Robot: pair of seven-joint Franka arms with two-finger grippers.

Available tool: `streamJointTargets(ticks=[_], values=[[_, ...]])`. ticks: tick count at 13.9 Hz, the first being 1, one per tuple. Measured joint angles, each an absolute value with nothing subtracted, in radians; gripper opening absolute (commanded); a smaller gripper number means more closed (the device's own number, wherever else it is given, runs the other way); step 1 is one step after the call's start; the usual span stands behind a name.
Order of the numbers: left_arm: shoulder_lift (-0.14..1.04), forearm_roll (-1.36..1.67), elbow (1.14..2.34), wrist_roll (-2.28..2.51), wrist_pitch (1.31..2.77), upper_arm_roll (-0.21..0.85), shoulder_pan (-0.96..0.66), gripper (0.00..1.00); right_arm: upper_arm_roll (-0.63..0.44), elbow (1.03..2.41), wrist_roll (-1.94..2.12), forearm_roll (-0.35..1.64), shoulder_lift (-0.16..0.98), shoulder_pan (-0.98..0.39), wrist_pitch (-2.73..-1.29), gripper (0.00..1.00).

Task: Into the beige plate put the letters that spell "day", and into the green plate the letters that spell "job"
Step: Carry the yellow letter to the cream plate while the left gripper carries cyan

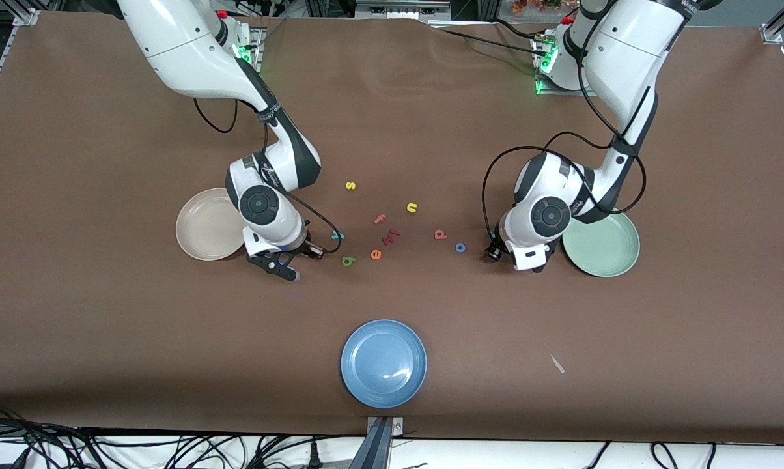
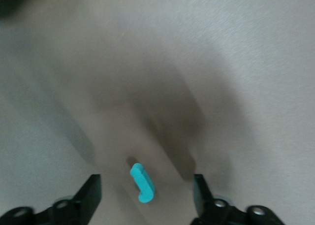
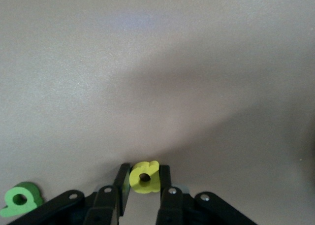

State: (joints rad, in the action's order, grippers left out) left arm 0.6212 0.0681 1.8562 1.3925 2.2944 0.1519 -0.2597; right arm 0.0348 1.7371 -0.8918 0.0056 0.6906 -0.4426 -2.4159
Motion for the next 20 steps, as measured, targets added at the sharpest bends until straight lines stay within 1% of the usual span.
streamJointTargets(ticks=[2, 3, 4, 5, 7, 8, 9, 10, 12, 13, 15, 16, 17, 18, 19, 20], values=[[0.621, 0.068, 1.860, 1.397, 2.295, 0.152, -0.259, 0.65, 0.022, 1.732, -0.887, 0.004, 0.677, -0.443, -2.404, 0.19], [0.621, 0.068, 1.861, 1.398, 2.295, 0.152, -0.259, 0.60, 0.010, 1.730, -0.872, 0.002, 0.661, -0.443, -2.377, 0.19], [0.621, 0.069, 1.864, 1.400, 2.295, 0.152, -0.259, 0.57, -0.004, 1.729, -0.841, 0.001, 0.639, -0.443, -2.335, 0.19], [0.620, 0.079, 1.865, 1.402, 2.297, 0.152, -0.258, 0.55, -0.022, 1.729, -0.801, 0.001, 0.614, -0.442, -2.282, 0.19], [0.619, 0.100, 1.867, 1.403, 2.299, 0.152, -0.258, 0.44, -0.061, 1.734, -0.710, 0.001, 0.559, -0.441, -2.182, 0.19], [0.618, 0.101, 1.867, 1.403, 2.302, 0.152, -0.258, 0.37, -0.082, 1.752, -0.661, 0.001, 0.528, -0.440, -2.152, 0.19], [0.618, 0.102, 1.868, 1.403, 2.303, 0.152, -0.258, 0.36, -0.103, 1.781, -0.604, 0.001, 0.502, -0.440, -2.141, 0.19], [0.617, 0.102, 1.869, 1.403, 2.305, 0.152, -0.258, 0.35, -0.132, 1.822, -0.540, 0.001, 0.477, -0.441, -2.143, 0.19], [0.617, 0.102, 1.871, 1.403, 2.307, 0.152, -0.258, 0.24, -0.198, 1.921, -0.408, 0.002, 0.447, -0.437, -2.194, 0.19], [0.617, 0.102, 1.872, 1.403, 2.309, 0.152, -0.258, 0.19, -0.226, 1.980, -0.358, 0.002, 0.438, -0.434, -2.256, 0.19], [0.616, 0.102, 1.874, 1.402, 2.312, 0.152, -0.258, 0.17, -0.264, 2.096, -0.284, 0.002, 0.432, -0.432, -2.395, 0.21], [0.615, 0.102, 1.875, 1.402, 2.312, 0.152, -0.258, 0.15, -0.273, 2.135, -0.266, 0.002, 0.432, -0.432, -2.437, 0.30], [0.615, 0.102, 1.876, 1.401, 2.314, 0.152, -0.258, 0.12, -0.276, 2.157, -0.259, 0.002, 0.432, -0.432, -2.458, 0.74], [0.615, 0.102, 1.876, 1.401, 2.314, 0.152, -0.258, 0.09, -0.276, 2.165, -0.258, 0.002, 0.431, -0.433, -2.464, 1.00], [0.615, 0.102, 1.877, 1.401, 2.314, 0.152, -0.258, 0.03, -0.276, 2.165, -0.258, 0.002, 0.429, -0.433, -2.464, 1.00], [0.614, 0.102, 1.878, 1.401, 2.314, 0.152, -0.258, 0.00, -0.277, 2.165, -0.258, 0.002, 0.425, -0.433, -2.464, 1.00]])
